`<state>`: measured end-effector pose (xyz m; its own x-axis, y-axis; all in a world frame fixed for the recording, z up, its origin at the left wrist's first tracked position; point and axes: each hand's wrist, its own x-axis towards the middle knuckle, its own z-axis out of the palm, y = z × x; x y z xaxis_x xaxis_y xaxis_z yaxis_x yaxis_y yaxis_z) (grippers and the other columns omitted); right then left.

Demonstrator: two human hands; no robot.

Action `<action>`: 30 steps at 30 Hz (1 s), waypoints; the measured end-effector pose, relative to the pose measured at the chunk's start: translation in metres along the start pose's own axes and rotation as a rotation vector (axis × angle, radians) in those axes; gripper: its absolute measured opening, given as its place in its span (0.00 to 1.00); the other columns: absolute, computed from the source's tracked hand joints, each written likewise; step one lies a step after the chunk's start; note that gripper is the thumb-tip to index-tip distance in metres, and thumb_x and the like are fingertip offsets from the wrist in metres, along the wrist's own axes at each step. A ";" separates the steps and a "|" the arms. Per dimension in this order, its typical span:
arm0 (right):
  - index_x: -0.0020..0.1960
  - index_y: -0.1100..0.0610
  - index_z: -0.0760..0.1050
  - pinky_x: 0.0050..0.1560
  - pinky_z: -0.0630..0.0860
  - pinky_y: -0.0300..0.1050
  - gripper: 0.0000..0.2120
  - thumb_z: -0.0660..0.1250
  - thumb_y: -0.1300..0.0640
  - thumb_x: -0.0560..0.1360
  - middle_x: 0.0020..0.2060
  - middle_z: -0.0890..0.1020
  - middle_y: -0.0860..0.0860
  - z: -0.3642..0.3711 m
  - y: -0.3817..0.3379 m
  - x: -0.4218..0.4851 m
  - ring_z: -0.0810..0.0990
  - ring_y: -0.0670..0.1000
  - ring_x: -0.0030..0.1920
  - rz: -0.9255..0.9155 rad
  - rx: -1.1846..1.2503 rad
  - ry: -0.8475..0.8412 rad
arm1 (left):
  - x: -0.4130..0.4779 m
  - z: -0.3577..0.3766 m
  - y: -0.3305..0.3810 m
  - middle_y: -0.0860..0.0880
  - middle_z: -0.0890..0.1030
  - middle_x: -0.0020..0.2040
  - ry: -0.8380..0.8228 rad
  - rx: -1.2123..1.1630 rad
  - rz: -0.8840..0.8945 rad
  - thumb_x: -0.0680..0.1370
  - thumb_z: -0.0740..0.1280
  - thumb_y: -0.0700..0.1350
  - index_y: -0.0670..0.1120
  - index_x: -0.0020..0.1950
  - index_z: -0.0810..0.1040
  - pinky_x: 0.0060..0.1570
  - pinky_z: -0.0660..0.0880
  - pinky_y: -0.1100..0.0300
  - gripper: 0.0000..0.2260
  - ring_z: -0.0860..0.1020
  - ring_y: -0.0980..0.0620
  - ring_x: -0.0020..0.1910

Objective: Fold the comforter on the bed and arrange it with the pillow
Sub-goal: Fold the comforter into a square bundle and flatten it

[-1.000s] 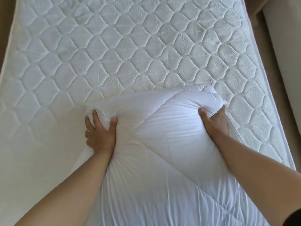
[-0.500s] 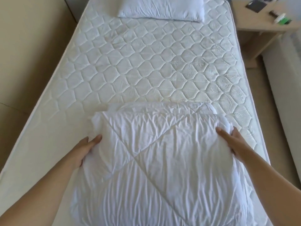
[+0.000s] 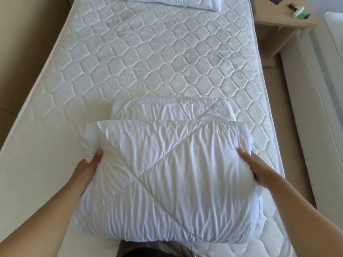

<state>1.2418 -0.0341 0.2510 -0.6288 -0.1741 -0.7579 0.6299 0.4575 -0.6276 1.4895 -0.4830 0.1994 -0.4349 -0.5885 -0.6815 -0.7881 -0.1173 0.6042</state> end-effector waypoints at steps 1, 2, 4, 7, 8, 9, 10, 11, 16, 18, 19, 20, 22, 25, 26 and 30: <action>0.69 0.56 0.72 0.62 0.78 0.60 0.58 0.77 0.24 0.49 0.59 0.84 0.56 -0.002 -0.003 -0.007 0.83 0.59 0.57 -0.013 -0.053 -0.009 | 0.001 -0.001 -0.002 0.38 0.79 0.64 -0.002 0.010 -0.054 0.70 0.58 0.76 0.43 0.70 0.75 0.56 0.73 0.49 0.43 0.79 0.41 0.57; 0.65 0.58 0.75 0.61 0.78 0.62 0.57 0.75 0.21 0.47 0.56 0.84 0.59 -0.004 -0.001 -0.010 0.83 0.61 0.57 -0.060 -0.101 -0.021 | 0.003 -0.003 -0.006 0.37 0.77 0.67 -0.003 0.019 -0.099 0.69 0.58 0.76 0.41 0.72 0.73 0.58 0.72 0.49 0.46 0.78 0.39 0.61; 0.60 0.59 0.77 0.57 0.79 0.61 0.55 0.71 0.19 0.48 0.54 0.84 0.62 -0.003 0.000 -0.021 0.83 0.62 0.55 -0.173 -0.186 -0.018 | 0.003 -0.004 -0.006 0.35 0.74 0.70 0.001 0.041 -0.162 0.69 0.57 0.77 0.38 0.73 0.71 0.59 0.71 0.48 0.49 0.75 0.37 0.65; 0.68 0.52 0.72 0.57 0.81 0.54 0.54 0.74 0.22 0.51 0.62 0.82 0.55 0.002 0.010 -0.032 0.83 0.53 0.59 -0.245 -0.068 -0.092 | 0.006 -0.001 -0.005 0.34 0.71 0.72 0.026 0.070 -0.203 0.64 0.57 0.80 0.38 0.75 0.68 0.65 0.71 0.45 0.55 0.74 0.36 0.67; 0.72 0.50 0.68 0.56 0.81 0.50 0.57 0.76 0.24 0.50 0.64 0.81 0.52 0.002 0.015 -0.034 0.82 0.51 0.60 -0.210 0.027 -0.127 | 0.006 -0.002 -0.004 0.34 0.71 0.72 0.036 0.074 -0.212 0.63 0.57 0.80 0.38 0.75 0.68 0.67 0.70 0.43 0.56 0.73 0.35 0.68; 0.74 0.49 0.66 0.53 0.82 0.48 0.59 0.78 0.25 0.50 0.65 0.81 0.50 0.003 0.019 -0.037 0.83 0.50 0.60 -0.148 0.121 -0.151 | 0.008 -0.002 -0.005 0.34 0.70 0.73 0.042 0.076 -0.223 0.61 0.57 0.81 0.38 0.76 0.67 0.68 0.69 0.42 0.58 0.72 0.35 0.68; 0.74 0.49 0.67 0.49 0.82 0.46 0.57 0.78 0.27 0.52 0.63 0.82 0.50 0.005 0.022 -0.040 0.84 0.50 0.58 -0.096 0.214 -0.178 | 0.008 -0.002 -0.005 0.34 0.69 0.74 0.057 0.085 -0.235 0.59 0.57 0.83 0.38 0.76 0.66 0.68 0.69 0.42 0.61 0.72 0.35 0.69; 0.71 0.51 0.71 0.45 0.83 0.45 0.51 0.77 0.28 0.55 0.59 0.84 0.52 0.007 0.023 -0.045 0.85 0.51 0.55 -0.081 0.272 -0.188 | 0.010 -0.001 -0.005 0.35 0.68 0.74 0.061 0.109 -0.245 0.58 0.57 0.84 0.37 0.76 0.66 0.68 0.69 0.41 0.63 0.71 0.34 0.69; 0.64 0.54 0.77 0.43 0.80 0.36 0.22 0.62 0.40 0.79 0.49 0.87 0.46 0.019 0.002 -0.044 0.86 0.43 0.48 -0.177 0.150 0.000 | 0.047 -0.014 -0.041 0.35 0.68 0.74 0.105 0.150 -0.328 0.55 0.58 0.86 0.42 0.77 0.66 0.67 0.69 0.39 0.63 0.72 0.34 0.69; 0.62 0.49 0.77 0.48 0.77 0.35 0.16 0.59 0.42 0.82 0.52 0.85 0.43 0.024 -0.014 -0.040 0.84 0.41 0.48 -0.185 0.087 0.047 | 0.094 -0.027 -0.080 0.36 0.69 0.74 0.071 0.118 -0.346 0.50 0.58 0.87 0.48 0.77 0.66 0.68 0.69 0.39 0.65 0.72 0.35 0.69; 0.63 0.47 0.75 0.51 0.75 0.37 0.16 0.59 0.40 0.82 0.55 0.84 0.43 0.025 -0.017 -0.037 0.83 0.40 0.49 -0.190 0.039 0.048 | 0.102 -0.029 -0.085 0.36 0.69 0.74 0.064 0.075 -0.332 0.49 0.58 0.87 0.49 0.78 0.65 0.69 0.68 0.39 0.65 0.72 0.36 0.70; 0.63 0.45 0.74 0.51 0.73 0.37 0.16 0.59 0.39 0.81 0.56 0.82 0.42 0.028 -0.022 -0.036 0.80 0.40 0.50 -0.191 0.004 0.053 | 0.097 -0.029 -0.081 0.35 0.68 0.74 0.092 0.071 -0.326 0.50 0.58 0.87 0.48 0.78 0.65 0.69 0.67 0.40 0.65 0.71 0.35 0.70; 0.57 0.43 0.76 0.45 0.72 0.34 0.12 0.60 0.40 0.81 0.47 0.81 0.38 0.032 -0.034 -0.032 0.79 0.40 0.47 -0.194 -0.034 0.060 | 0.057 -0.021 -0.048 0.32 0.69 0.73 0.155 0.101 -0.342 0.56 0.59 0.85 0.40 0.76 0.67 0.68 0.69 0.40 0.63 0.72 0.33 0.69; 0.48 0.44 0.79 0.40 0.75 0.35 0.09 0.63 0.43 0.81 0.41 0.85 0.41 0.032 -0.039 -0.030 0.84 0.44 0.46 -0.263 -0.009 0.088 | 0.009 -0.005 -0.012 0.31 0.70 0.72 0.161 0.099 -0.285 0.64 0.61 0.80 0.35 0.74 0.67 0.69 0.69 0.41 0.56 0.72 0.32 0.68; 0.50 0.46 0.80 0.41 0.77 0.36 0.09 0.63 0.44 0.81 0.41 0.86 0.43 0.033 -0.040 -0.032 0.85 0.46 0.47 -0.292 0.021 0.075 | 0.006 -0.004 -0.009 0.31 0.70 0.72 0.146 0.087 -0.273 0.67 0.61 0.78 0.35 0.74 0.68 0.69 0.69 0.41 0.54 0.72 0.33 0.68; 0.63 0.48 0.76 0.45 0.80 0.37 0.22 0.59 0.39 0.75 0.49 0.87 0.45 0.035 -0.033 -0.037 0.85 0.44 0.51 -0.247 0.211 -0.173 | 0.007 0.000 -0.010 0.33 0.72 0.71 0.151 0.037 -0.244 0.69 0.63 0.75 0.36 0.74 0.69 0.69 0.69 0.44 0.49 0.73 0.34 0.68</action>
<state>1.2599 -0.0732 0.2937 -0.6984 -0.4098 -0.5867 0.5607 0.1963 -0.8044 1.4944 -0.4858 0.1886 -0.1627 -0.6591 -0.7342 -0.8782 -0.2424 0.4122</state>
